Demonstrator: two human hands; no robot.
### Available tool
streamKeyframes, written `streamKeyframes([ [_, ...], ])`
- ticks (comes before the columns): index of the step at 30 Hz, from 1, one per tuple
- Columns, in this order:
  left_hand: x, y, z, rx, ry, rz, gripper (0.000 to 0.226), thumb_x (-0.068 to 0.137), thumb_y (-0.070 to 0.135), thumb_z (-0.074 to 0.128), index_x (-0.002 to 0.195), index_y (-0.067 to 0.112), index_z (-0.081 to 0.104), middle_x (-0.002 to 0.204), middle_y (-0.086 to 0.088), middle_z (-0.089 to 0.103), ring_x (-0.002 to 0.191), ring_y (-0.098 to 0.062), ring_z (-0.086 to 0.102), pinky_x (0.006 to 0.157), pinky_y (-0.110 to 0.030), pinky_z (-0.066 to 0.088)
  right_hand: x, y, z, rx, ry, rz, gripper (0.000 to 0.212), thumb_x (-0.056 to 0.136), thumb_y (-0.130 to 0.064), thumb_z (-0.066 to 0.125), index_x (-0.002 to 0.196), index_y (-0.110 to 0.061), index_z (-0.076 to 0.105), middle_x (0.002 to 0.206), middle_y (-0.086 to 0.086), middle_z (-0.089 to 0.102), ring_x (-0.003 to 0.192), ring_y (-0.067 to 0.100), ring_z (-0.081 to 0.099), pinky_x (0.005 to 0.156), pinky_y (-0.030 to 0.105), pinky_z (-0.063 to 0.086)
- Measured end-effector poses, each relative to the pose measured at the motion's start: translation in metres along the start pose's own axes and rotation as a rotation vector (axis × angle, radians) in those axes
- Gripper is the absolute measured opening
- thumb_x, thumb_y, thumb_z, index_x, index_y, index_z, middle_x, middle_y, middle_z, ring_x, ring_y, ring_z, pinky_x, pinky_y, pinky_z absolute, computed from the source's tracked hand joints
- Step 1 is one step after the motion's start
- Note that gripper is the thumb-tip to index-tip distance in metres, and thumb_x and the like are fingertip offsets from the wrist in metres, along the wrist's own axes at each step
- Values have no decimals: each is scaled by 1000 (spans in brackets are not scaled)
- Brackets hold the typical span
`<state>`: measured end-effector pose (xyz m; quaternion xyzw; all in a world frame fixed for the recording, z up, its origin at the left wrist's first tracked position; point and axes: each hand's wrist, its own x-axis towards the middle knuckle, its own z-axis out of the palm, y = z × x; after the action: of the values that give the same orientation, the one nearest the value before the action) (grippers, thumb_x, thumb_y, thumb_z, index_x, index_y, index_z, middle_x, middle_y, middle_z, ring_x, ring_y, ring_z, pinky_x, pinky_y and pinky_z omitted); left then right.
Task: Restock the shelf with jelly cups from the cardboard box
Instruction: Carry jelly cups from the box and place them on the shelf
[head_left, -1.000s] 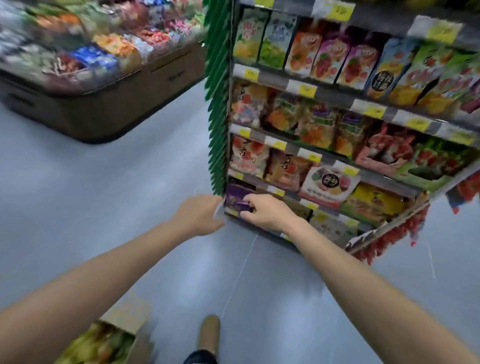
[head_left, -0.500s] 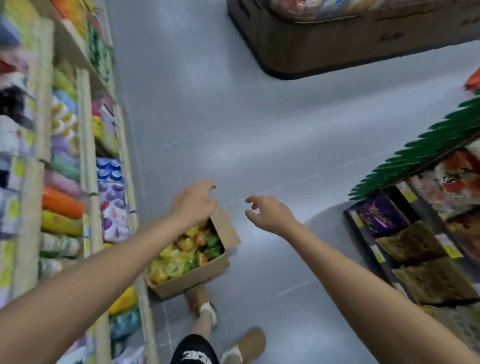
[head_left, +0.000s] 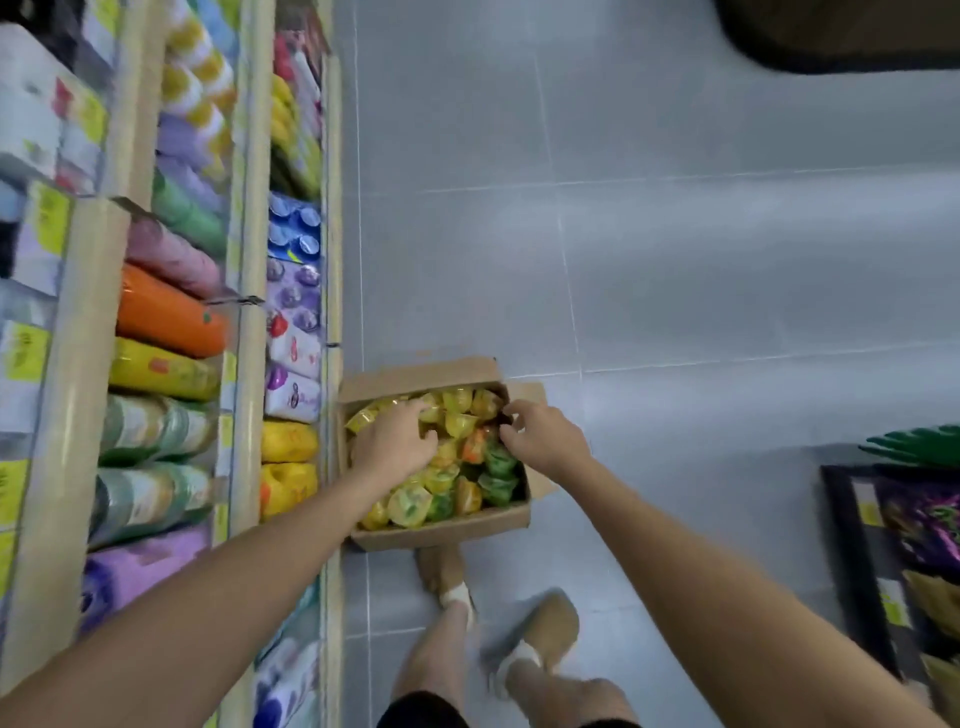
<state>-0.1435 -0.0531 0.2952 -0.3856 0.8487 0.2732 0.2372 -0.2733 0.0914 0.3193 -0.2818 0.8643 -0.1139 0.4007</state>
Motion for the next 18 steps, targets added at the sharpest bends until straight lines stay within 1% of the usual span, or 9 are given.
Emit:
streamKeyframes([
  [2,25,-17,29,-82,-41,-74,51,89,36,55,137,22,47,122,-2,62,109,-25,60,89,-39,50,28,10,25,26,-60,33,35,92,-32,48,120,-15,60,115,5,64,111,26,56,80,30,41],
  [4,49,-29,62,-157,-71,-145,51,89,37,55,137,21,45,125,0,60,109,-23,59,90,-38,48,56,23,50,25,-125,44,37,95,-30,46,126,-14,56,117,7,65,112,27,56,85,33,44],
  [6,75,-40,99,-206,-80,-213,53,90,38,55,138,20,42,131,3,55,115,-22,56,90,-35,46,87,39,78,-16,-182,43,40,95,-30,46,131,-14,52,120,7,64,112,27,56,88,34,47],
  [8,101,-51,138,-258,-85,-264,60,89,41,57,141,18,38,140,0,48,124,-23,50,96,-39,45,118,58,110,-53,-231,36,42,95,-32,46,134,-16,49,121,7,63,111,26,57,88,36,49],
  [10,124,-61,176,-297,-101,-322,67,89,42,59,144,15,32,144,-3,44,128,-26,47,99,-41,44,149,77,143,-79,-273,29,45,94,-32,48,135,-16,47,122,7,61,114,27,55,85,34,47],
  [13,158,-77,227,-318,-116,-393,76,88,44,61,148,14,24,148,-6,38,131,-27,43,99,-41,43,196,100,190,-100,-282,14,44,92,-32,51,132,-15,48,120,9,60,112,29,55,81,34,44],
  [15,178,-89,255,-290,-104,-416,80,87,46,62,148,13,22,150,-7,35,133,-28,40,101,-42,40,223,113,219,-92,-263,10,42,91,-33,53,128,-14,50,121,9,59,112,30,54,84,38,48],
  [17,196,-99,276,-286,-94,-439,82,86,47,63,148,12,21,150,-8,34,135,-29,36,103,-41,37,246,125,245,-108,-250,16,46,90,-36,56,128,-13,47,124,10,55,115,31,51,87,43,49],
  [18,205,-104,285,-302,-92,-454,84,86,47,63,148,11,20,151,-8,33,137,-29,34,105,-41,35,255,131,256,-125,-244,21,49,89,-37,58,129,-12,45,126,12,52,117,32,49,87,43,48],
])
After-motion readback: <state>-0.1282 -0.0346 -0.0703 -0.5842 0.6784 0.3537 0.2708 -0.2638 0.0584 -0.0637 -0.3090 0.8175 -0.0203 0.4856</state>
